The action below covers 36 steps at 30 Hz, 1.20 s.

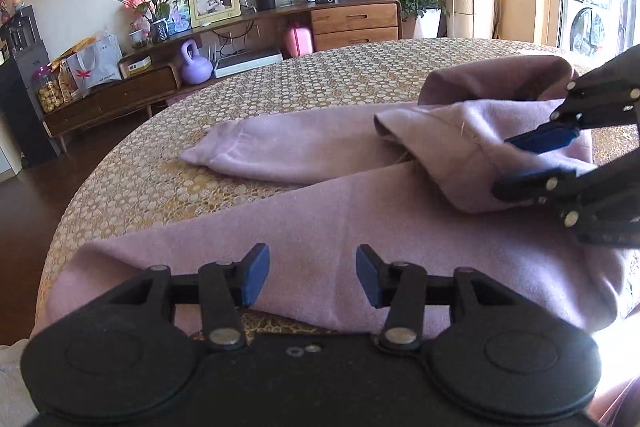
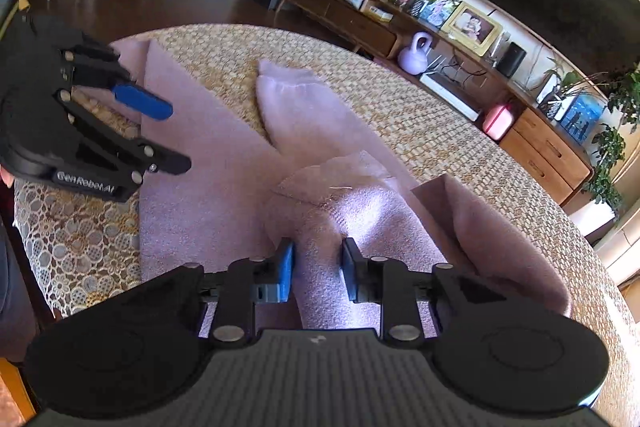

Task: Fold clothes

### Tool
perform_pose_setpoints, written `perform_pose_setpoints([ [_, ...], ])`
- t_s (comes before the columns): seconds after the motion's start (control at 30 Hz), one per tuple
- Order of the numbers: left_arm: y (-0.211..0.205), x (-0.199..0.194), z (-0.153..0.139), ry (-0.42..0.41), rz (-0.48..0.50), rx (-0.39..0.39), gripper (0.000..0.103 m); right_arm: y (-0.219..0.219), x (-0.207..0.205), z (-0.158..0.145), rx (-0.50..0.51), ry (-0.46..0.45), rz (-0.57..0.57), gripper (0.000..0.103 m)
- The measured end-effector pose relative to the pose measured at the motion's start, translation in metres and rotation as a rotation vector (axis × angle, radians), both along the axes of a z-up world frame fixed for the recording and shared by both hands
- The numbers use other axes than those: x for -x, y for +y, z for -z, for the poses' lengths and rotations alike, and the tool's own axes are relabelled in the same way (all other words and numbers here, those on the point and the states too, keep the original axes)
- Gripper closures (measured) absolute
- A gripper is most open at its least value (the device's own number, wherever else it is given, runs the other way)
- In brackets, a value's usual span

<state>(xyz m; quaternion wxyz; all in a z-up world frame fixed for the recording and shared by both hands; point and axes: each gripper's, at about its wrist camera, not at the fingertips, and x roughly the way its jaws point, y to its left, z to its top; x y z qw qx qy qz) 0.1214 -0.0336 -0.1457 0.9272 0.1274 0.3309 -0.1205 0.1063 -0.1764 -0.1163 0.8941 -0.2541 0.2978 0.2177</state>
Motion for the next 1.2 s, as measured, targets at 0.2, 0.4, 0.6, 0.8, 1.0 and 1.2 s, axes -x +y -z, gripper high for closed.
perform_pose_setpoints([
  [0.2, -0.007, 0.004, 0.002, 0.013, -0.006, -0.024, 0.0, -0.059, 0.016, -0.046, -0.198, -0.094, 0.19, 0.088],
  [0.4, -0.02, 0.015, -0.007, 0.003, 0.01, -0.027, 0.0, -0.146, 0.042, -0.058, -0.395, -0.091, 0.414, 0.089],
  [0.6, -0.047, 0.025, -0.024, -0.023, 0.06, -0.029, 0.0, -0.211, 0.067, -0.028, -0.519, -0.04, 0.591, 0.089],
  [0.8, -0.068, 0.026, -0.024, -0.018, 0.098, -0.052, 0.0, -0.243, 0.083, 0.017, -0.611, 0.048, 0.722, 0.089],
  [1.0, -0.076, 0.024, -0.012, 0.016, 0.108, -0.062, 0.0, -0.251, 0.1, 0.022, -0.608, 0.075, 0.739, 0.089],
  [1.2, -0.083, 0.024, -0.004, 0.028, 0.131, -0.067, 0.0, -0.237, 0.12, -0.031, -0.544, -0.048, 0.566, 0.059],
])
